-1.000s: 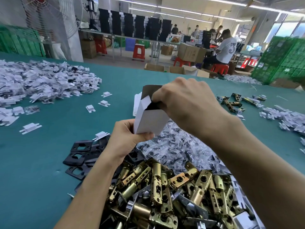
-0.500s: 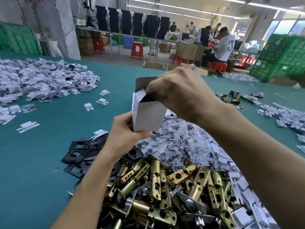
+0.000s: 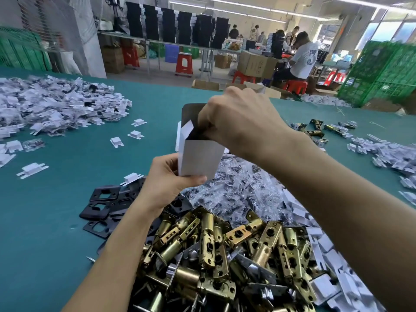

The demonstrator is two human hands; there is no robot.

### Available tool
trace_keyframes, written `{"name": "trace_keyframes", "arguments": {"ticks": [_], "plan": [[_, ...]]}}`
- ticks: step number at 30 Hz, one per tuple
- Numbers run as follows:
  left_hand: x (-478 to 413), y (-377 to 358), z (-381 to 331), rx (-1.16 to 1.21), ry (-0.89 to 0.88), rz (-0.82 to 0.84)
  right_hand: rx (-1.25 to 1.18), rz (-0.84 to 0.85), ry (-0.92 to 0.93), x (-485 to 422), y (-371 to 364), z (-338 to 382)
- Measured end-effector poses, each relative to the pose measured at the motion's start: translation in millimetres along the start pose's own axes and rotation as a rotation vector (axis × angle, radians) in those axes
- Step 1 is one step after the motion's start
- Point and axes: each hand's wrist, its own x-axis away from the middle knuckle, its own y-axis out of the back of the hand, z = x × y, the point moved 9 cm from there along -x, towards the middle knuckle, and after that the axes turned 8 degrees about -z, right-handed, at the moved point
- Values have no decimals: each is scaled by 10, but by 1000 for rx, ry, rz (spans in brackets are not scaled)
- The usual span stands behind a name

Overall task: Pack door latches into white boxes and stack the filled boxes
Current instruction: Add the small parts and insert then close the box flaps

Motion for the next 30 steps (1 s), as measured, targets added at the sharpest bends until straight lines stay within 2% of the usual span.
{"name": "trace_keyframes", "arguments": {"ticks": [3,8,9,10,13,15,16,18,21,23,30], "plan": [[0,-11,88,34,84,18,-174,3,-53,27,-102,-191],[-37,120,253,141,270,-95,-465,-333,-279,301,-34,-693],[-44,170,278,165,290,-141,-501,-325,-327,381,-94,-787],[-55,217,295,191,302,-185,-537,-236,-351,452,-218,-839],[-76,265,336,255,316,-246,-600,361,-265,773,-786,-622],[-74,237,351,243,322,-228,-639,611,-206,1019,-1031,-417],[-70,224,342,237,318,-215,-650,643,-204,1077,-1095,-354],[-62,203,320,236,304,-199,-586,586,-212,1078,-1179,-328],[-67,232,297,242,283,-219,-331,489,-242,1016,-1281,-445],[-83,262,270,230,260,-230,-224,530,-268,1051,-1406,-515],[-87,245,174,162,170,-191,-322,603,-270,998,-1748,-222]]}}
